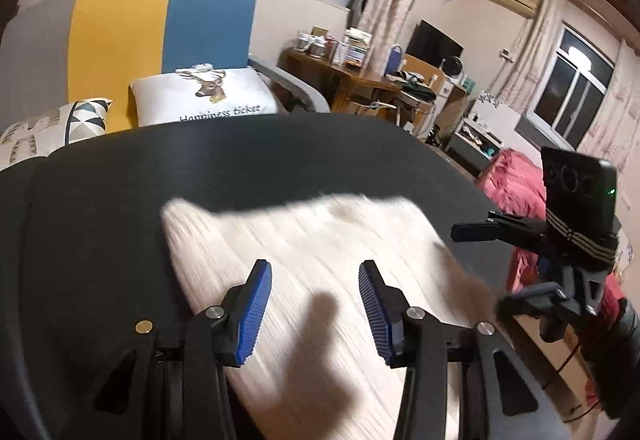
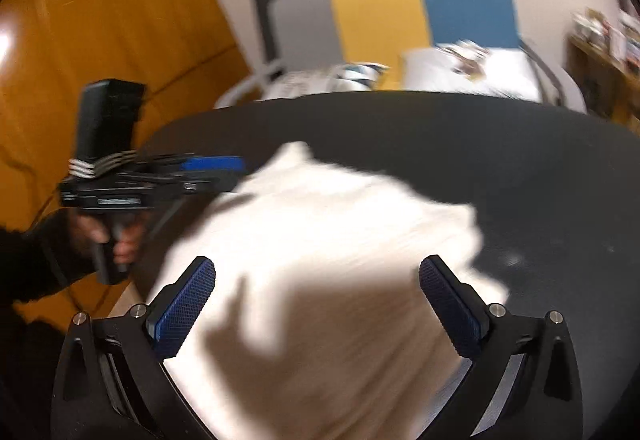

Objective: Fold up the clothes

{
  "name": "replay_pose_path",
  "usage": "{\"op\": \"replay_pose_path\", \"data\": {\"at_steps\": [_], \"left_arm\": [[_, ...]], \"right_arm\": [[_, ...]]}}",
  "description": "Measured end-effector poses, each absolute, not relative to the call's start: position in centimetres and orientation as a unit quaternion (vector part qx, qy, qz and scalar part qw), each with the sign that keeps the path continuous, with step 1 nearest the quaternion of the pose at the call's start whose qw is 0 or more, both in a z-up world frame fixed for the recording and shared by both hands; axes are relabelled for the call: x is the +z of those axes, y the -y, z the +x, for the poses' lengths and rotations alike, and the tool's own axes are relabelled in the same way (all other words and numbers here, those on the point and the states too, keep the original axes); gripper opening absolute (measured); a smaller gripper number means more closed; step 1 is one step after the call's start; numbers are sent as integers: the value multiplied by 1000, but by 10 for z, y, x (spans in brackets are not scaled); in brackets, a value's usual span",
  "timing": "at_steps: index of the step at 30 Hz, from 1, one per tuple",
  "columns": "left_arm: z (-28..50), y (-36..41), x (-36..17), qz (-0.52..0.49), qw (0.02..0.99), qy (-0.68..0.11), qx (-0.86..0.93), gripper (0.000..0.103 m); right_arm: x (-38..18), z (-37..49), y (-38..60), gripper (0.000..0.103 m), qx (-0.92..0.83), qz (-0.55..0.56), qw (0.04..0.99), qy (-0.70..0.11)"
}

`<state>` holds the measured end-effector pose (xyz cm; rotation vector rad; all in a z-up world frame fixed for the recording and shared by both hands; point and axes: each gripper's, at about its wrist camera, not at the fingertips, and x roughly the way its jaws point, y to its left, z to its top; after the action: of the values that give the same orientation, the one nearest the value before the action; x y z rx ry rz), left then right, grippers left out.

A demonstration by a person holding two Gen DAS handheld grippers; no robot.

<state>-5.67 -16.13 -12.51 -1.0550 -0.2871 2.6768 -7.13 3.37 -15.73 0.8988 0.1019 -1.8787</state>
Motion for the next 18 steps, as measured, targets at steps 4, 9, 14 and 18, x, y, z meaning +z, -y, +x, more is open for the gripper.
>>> {"op": "replay_pose_path", "data": {"at_steps": [4,9,14,18], "left_arm": [[-33,134,-146,-385,119,61,913,47],[-25,123,-145,-377,117,49,918,47],[-17,115,-148,-381,134,48,914,48],[-12,108,-149,-384,146,45,910,49]], "right_arm": [[-181,-32,-31,103,-749,401,525,-57],[-197,-33,-49,102,-768,398,501,3],[-170,-12,-58,103,-774,368,516,17],[-185,-2,-52,103,-758,392,522,5]]}}
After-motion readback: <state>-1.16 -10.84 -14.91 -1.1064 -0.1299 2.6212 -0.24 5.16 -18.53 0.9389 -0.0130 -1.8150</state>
